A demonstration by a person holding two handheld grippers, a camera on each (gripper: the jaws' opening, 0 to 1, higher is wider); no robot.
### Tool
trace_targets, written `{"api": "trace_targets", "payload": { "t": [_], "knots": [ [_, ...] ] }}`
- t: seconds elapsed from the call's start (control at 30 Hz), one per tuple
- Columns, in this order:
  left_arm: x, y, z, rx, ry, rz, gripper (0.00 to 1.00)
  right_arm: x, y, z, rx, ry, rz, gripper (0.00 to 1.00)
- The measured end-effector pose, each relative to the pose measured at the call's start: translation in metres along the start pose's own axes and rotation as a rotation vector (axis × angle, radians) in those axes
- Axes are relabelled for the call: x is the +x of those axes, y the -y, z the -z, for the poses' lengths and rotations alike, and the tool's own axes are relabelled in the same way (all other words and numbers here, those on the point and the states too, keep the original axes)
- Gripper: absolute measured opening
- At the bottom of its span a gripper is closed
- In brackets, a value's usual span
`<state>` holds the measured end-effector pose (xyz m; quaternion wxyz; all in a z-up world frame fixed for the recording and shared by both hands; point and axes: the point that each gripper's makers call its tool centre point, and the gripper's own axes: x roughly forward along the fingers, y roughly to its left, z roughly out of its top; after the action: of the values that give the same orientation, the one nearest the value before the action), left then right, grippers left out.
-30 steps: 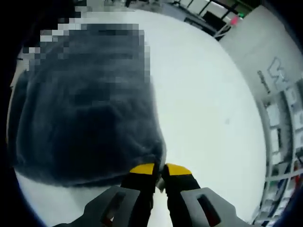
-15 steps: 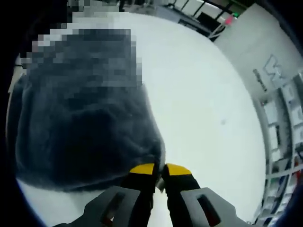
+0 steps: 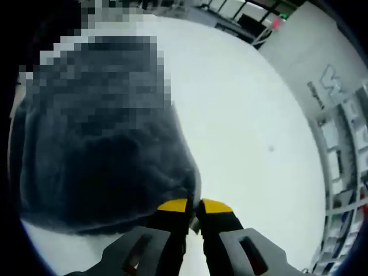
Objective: Open the folded towel by lifting each exposed corner and separating the folded layers until the towel lies flat within the target outline without major curled edges
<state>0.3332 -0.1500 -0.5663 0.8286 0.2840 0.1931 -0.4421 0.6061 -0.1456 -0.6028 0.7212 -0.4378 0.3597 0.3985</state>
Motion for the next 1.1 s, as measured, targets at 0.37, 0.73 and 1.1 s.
{"api": "trace_targets", "payload": {
  "t": [0.37,0.73,1.1],
  "knots": [
    [0.001,0.002,0.000,0.030,0.004,-0.003,0.03,0.002,-0.003,0.000,0.016,0.007,0.008,0.03],
    [-0.016,0.005,-0.010,-0.019,0.086,0.027,0.11,0.006,0.004,-0.001,0.020,0.011,0.017,0.03],
    [-0.022,0.021,-0.022,-0.030,0.143,0.076,0.22,0.005,0.025,0.000,0.030,0.031,0.107,0.21]
  ]
}}
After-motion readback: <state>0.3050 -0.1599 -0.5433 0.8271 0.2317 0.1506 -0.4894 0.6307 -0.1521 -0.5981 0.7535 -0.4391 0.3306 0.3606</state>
